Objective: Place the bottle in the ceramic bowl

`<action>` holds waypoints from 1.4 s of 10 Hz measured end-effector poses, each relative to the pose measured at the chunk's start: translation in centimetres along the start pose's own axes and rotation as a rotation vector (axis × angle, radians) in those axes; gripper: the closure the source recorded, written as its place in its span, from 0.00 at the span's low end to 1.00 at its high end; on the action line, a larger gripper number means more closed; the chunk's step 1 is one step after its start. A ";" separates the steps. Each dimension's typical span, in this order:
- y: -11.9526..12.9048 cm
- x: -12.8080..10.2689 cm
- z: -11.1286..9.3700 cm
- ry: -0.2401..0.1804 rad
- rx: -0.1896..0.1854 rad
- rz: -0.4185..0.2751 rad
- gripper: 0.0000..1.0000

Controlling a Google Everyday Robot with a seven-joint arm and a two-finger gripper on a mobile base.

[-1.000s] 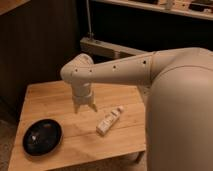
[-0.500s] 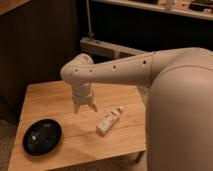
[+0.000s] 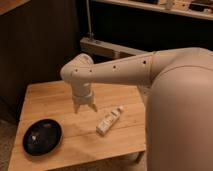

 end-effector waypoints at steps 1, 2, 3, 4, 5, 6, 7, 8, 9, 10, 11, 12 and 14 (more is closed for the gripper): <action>0.0 0.0 0.0 -0.001 0.002 -0.015 0.35; 0.0 0.0 0.0 -0.010 -0.003 -0.043 0.35; -0.3 0.1 -0.1 -0.034 -0.020 -0.119 0.35; -0.6 0.1 -0.2 -0.065 -0.047 -0.255 0.35; -0.9 0.1 -0.3 -0.086 -0.065 -0.351 0.35; -1.3 0.1 -0.4 -0.115 -0.087 -0.479 0.35; -1.8 0.2 -0.6 -0.145 -0.113 -0.623 0.35; -2.1 0.3 -0.7 -0.168 -0.136 -0.737 0.35; -2.3 0.4 -0.8 -0.187 -0.155 -0.833 0.35; -2.7 0.4 -0.9 -0.207 -0.178 -0.924 0.35; -3.1 0.5 -1.1 -0.223 -0.209 -0.984 0.35; -3.5 0.2 -0.9 -0.216 -0.226 -1.028 0.35; -3.8 -0.4 -0.7 -0.185 -0.256 -1.152 0.35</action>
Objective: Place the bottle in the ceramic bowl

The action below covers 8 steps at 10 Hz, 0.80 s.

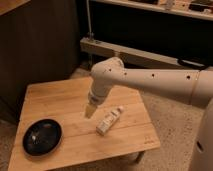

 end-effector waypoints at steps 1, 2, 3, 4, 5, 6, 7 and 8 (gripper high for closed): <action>-0.1 0.2 0.0 0.005 -0.006 -0.003 0.35; 0.0 0.0 0.1 0.004 -0.007 -0.007 0.35; -0.1 0.0 0.0 0.004 -0.006 -0.006 0.35; -0.1 0.0 0.0 0.004 -0.006 -0.005 0.35; -0.1 0.0 0.1 0.004 -0.006 -0.006 0.35; -0.1 0.0 0.1 0.004 -0.006 -0.005 0.35; 0.0 0.0 0.1 0.004 -0.006 -0.006 0.35; 0.0 0.0 0.1 0.004 -0.006 -0.006 0.35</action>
